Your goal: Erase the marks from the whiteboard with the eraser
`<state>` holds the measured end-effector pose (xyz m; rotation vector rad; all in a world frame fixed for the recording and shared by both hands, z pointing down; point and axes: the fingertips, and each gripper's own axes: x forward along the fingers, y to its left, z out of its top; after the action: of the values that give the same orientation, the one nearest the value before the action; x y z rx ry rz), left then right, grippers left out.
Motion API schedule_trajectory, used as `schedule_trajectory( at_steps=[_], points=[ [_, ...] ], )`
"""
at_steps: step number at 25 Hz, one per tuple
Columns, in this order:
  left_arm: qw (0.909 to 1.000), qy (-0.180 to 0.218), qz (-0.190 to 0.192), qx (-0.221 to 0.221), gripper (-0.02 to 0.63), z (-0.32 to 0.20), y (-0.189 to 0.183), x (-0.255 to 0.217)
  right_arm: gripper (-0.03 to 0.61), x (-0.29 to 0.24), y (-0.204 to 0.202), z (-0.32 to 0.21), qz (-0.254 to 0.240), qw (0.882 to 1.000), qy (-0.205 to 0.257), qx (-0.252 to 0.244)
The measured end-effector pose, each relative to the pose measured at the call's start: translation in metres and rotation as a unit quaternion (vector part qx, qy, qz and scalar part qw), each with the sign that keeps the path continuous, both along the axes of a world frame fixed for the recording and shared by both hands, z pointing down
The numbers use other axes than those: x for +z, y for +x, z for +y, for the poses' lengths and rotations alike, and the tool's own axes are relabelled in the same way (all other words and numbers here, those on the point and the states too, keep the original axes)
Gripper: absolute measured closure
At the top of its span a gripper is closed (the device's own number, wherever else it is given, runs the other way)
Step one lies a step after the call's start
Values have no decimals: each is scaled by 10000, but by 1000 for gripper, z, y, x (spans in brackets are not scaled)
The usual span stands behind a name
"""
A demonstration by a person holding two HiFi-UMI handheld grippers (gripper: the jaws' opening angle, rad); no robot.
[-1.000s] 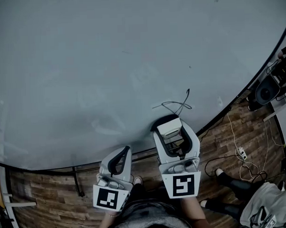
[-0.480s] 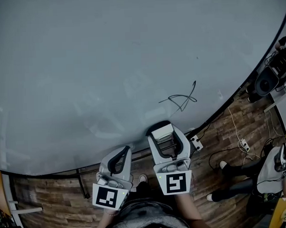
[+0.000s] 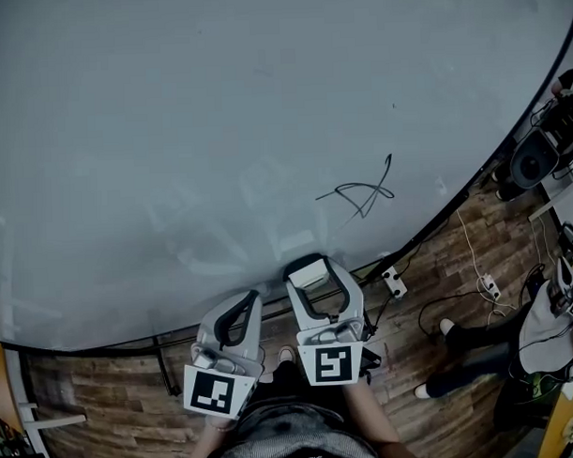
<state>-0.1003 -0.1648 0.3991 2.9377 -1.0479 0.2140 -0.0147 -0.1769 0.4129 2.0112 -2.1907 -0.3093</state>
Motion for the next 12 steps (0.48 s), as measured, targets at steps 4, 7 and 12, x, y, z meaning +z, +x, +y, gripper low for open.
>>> schedule_trajectory(
  at_steps=[4,7,12],
  points=[
    [9999,-65,63,-116,615,2,4,0,315,3,-2,4,185,9990,-264,-305],
    [9996,-82,130,-234,615,3,5,-1,314,-20,-6,14,469,9978,23,-463],
    [9990,5,239,-379,615,-2,20,-8,314,-85,-2,20,665,9933,656,-675]
  ],
)
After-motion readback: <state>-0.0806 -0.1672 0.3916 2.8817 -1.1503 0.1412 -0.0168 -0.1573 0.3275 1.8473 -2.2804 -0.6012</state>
